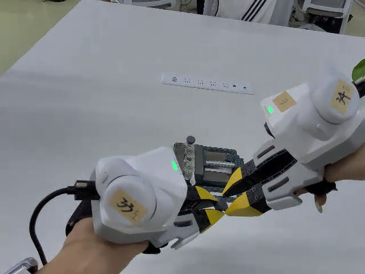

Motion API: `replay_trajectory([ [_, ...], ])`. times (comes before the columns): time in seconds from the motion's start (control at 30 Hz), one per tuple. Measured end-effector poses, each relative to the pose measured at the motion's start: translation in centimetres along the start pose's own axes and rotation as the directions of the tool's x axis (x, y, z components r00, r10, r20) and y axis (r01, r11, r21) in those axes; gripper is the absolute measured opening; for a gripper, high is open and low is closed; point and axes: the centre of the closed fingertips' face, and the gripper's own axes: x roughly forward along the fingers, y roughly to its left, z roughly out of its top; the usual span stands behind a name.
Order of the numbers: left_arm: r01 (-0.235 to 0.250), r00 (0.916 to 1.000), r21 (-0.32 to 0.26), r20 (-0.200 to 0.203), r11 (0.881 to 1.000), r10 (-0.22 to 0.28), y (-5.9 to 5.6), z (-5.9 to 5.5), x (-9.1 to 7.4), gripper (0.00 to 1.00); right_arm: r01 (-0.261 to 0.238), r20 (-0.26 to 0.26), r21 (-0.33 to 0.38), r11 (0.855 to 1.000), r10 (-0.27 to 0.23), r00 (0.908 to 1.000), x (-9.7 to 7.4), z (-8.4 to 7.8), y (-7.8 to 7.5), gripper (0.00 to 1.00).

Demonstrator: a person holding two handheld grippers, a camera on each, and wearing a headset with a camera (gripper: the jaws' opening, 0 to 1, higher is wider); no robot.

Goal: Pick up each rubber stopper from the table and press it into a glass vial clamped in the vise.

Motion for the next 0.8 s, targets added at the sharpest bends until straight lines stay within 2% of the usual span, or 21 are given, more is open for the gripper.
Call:
replay_trajectory([
  [0.53, 0.012, 0.9999, 0.010, 0.000, 1.000, -0.012, -0.20, 0.15, 0.05, 0.04, -0.017, 0.001, 0.002, 1.000, 0.017, 0.9999, -0.04, 0.36, 0.39, 0.09],
  [0.8, 0.018, 0.9998, 0.010, -0.004, 1.000, -0.018, -0.34, 0.14, 0.15, 0.04, -0.017, -0.016, -0.006, 1.000, 0.017, 0.9997, 0.03, 0.31, 0.41, 0.07],
])
